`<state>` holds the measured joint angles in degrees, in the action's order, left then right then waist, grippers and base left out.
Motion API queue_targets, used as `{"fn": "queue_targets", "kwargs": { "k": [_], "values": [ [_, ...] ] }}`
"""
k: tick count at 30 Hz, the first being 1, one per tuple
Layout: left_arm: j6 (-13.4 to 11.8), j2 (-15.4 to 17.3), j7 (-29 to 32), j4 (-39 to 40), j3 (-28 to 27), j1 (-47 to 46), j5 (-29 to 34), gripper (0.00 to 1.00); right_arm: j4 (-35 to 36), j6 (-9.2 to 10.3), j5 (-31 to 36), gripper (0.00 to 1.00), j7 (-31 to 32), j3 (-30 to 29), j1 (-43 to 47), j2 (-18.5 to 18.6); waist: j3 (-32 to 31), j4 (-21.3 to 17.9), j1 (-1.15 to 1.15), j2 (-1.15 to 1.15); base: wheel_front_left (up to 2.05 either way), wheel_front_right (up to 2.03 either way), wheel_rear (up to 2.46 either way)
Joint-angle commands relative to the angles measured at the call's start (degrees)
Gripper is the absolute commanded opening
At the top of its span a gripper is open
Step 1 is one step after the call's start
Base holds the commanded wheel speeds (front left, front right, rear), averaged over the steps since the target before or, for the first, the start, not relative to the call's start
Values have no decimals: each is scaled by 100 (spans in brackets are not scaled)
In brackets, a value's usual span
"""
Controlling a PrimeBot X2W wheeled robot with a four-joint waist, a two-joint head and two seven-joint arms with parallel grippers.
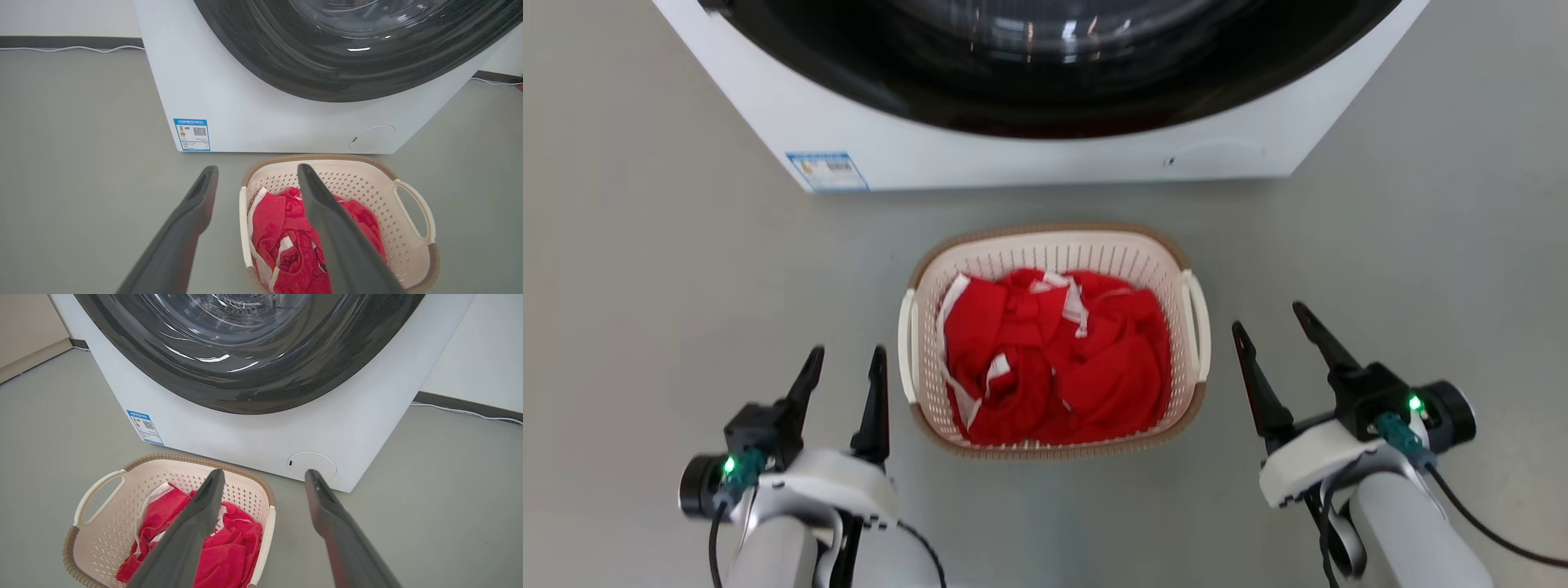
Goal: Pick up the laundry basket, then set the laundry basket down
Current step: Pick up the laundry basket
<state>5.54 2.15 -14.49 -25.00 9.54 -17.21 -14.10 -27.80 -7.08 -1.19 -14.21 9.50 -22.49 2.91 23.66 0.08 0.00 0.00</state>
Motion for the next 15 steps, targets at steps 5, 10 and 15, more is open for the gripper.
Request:
{"fn": "queue_targets", "kwargs": {
  "k": [5,10,15],
  "values": [
    [-82,73,-51,-2,10,-464,-151,100,-2,-41,-16,100,-79,139,-294,-3,673,115,0,0,0,0,0],
    [-126,73,-51,-82,186,-763,-237,100,-116,-41,48,100,-79,140,-496,-3,1071,177,0,0,0,0,0],
    [-177,73,-51,-106,310,-1005,-321,100,-122,-41,81,100,-79,119,-670,-3,1391,191,0,0,0,0,0]
  ]
}}
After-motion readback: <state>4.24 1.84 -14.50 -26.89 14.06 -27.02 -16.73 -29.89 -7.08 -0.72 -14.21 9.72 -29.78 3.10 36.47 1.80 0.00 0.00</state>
